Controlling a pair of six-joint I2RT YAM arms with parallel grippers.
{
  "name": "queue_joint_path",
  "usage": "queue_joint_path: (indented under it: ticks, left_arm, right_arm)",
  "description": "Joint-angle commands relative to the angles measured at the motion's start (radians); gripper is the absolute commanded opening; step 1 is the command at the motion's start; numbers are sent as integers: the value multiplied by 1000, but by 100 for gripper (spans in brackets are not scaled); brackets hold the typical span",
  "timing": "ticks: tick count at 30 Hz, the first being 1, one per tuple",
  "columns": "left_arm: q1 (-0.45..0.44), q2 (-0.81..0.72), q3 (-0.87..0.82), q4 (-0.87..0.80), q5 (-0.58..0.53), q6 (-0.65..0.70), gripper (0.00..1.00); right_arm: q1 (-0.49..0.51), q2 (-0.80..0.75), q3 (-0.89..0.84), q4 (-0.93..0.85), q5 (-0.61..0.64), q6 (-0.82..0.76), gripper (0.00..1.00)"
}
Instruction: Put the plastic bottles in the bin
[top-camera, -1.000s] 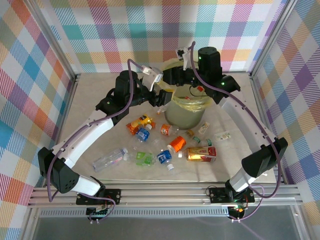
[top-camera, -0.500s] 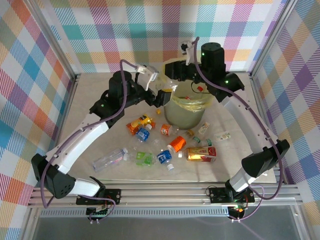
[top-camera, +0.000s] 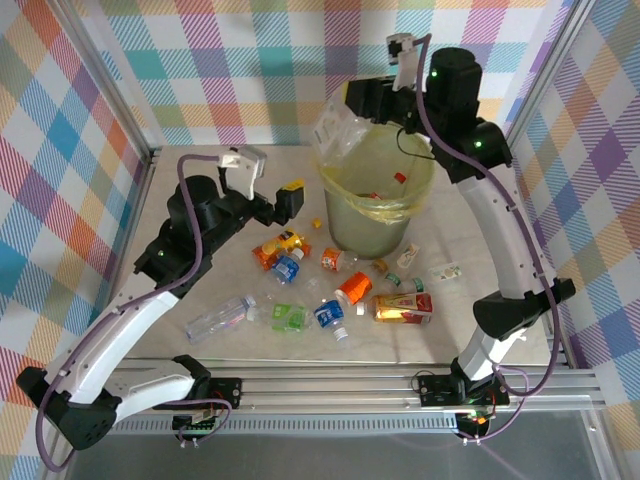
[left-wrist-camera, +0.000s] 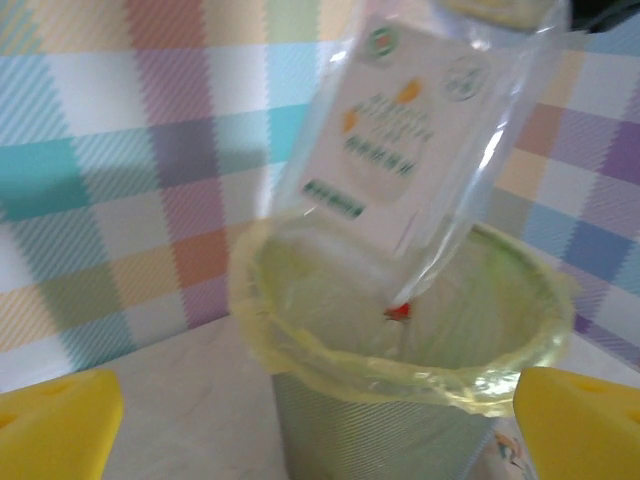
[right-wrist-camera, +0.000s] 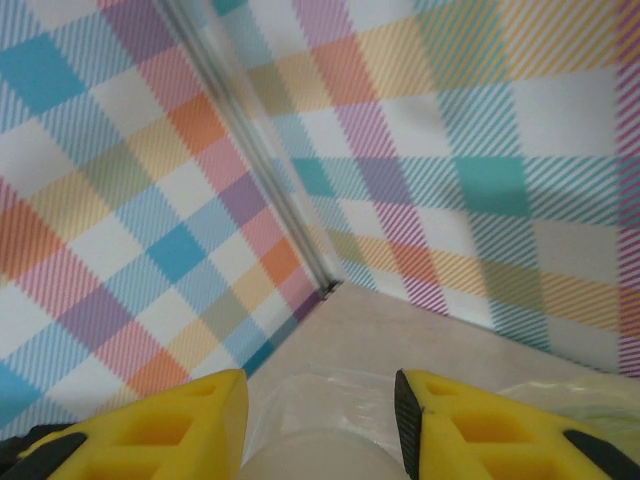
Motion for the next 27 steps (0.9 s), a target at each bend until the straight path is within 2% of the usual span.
queue_joint_path:
  ticks: [1, 8, 12, 18, 21, 27]
  left_arm:
    - [-10, -32, -31, -36, -167, -68, 100]
    - [6, -35, -52, -230, -355, -226, 100]
    - [32, -19, -71, -340, -384, -317, 100]
    - [57, 0, -111, -414, -383, -346, 100]
    - [80, 3, -130, -431, -347, -351, 100]
    - [110, 39, -94, -620, -290, -355, 100]
  right_arm:
    - [-45, 17, 27, -39, 32, -2, 0]
    - [-126, 4, -82, -38, 56, 8, 0]
    - [-149, 2, -166, -30, 62, 2, 0]
    - [-161, -5, -321, 43, 38, 0, 0]
    - [-161, 0, -386, 81, 24, 2, 2]
    - [-161, 56, -432, 104, -1, -2, 7]
